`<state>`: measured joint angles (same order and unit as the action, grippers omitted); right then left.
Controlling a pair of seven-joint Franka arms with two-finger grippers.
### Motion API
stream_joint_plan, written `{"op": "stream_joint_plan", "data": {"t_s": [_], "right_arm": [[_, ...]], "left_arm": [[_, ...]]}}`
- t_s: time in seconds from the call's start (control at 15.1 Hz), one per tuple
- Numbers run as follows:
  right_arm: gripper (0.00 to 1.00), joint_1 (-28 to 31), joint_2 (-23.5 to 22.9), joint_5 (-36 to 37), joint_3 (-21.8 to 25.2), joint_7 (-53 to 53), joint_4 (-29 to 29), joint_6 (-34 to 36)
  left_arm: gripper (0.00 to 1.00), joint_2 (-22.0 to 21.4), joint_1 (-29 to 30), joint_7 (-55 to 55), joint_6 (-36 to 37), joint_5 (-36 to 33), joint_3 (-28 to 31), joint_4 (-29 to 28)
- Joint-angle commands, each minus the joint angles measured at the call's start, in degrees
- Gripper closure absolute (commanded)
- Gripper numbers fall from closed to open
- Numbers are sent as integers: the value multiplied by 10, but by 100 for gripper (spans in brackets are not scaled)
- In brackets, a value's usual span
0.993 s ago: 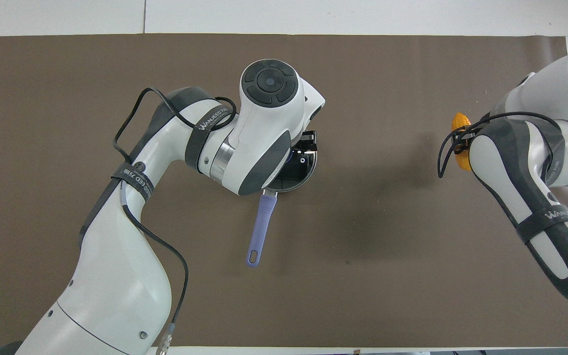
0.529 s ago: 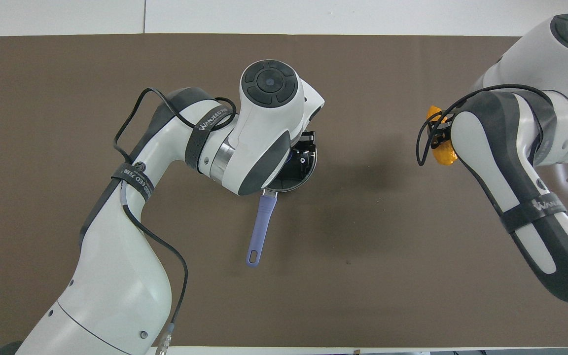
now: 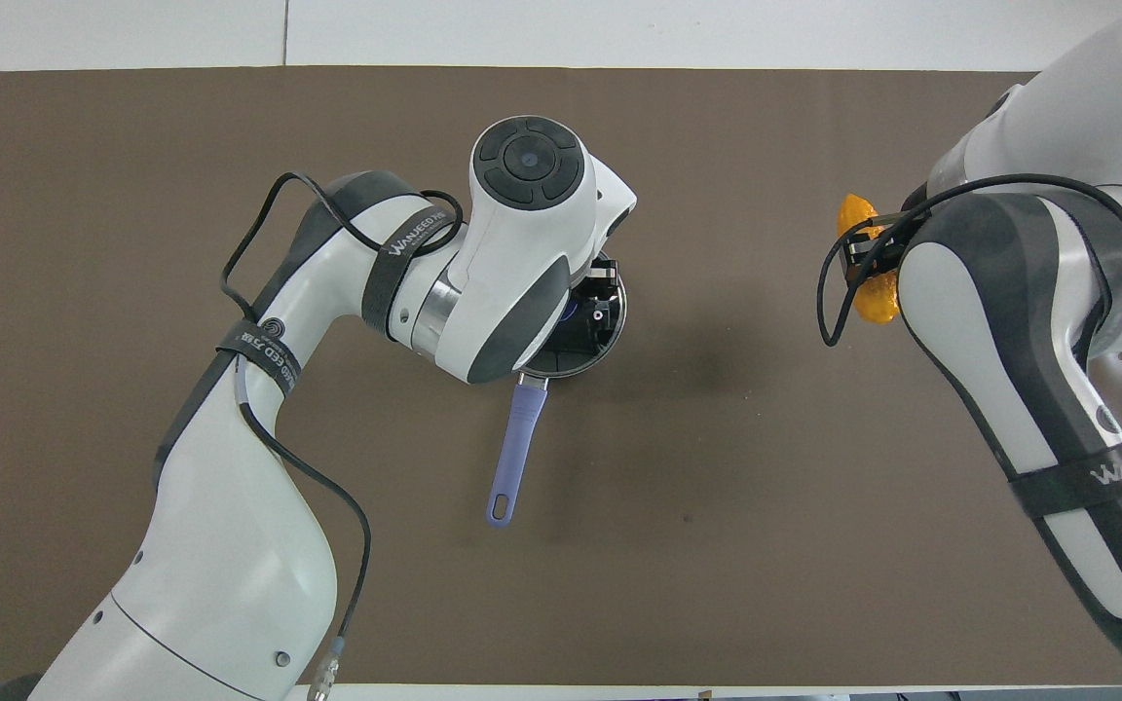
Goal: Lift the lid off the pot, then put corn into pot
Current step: 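Grasp the lid knob with the left gripper while the right gripper grasps the corn, then lift the lid away with the left gripper while the right gripper carries corn over pot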
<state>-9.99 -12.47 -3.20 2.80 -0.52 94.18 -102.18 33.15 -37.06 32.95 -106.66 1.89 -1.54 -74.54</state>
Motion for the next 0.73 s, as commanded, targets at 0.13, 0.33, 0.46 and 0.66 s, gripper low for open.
{"op": "stream_joint_plan", "data": {"t_s": [0.13, 0.33, 0.46, 0.66], "right_arm": [[100, -15, 11, -6, -3, 14, 27, -19], [100, -32, 11, -6, -3, 24, 24, -19], [100, -47, 9, -8, -4, 53, 21, -31], [100, -113, -10, -8, -10, 142, -14, -64]], "left_arm": [[65, -29, 7, -3, 15, 11, 4, -8], [71, -58, 23, -3, 64, 30, 6, -2], [72, -85, 32, -6, 88, 33, 11, 0], [74, -117, 108, -54, 133, 34, 8, 0]]}}
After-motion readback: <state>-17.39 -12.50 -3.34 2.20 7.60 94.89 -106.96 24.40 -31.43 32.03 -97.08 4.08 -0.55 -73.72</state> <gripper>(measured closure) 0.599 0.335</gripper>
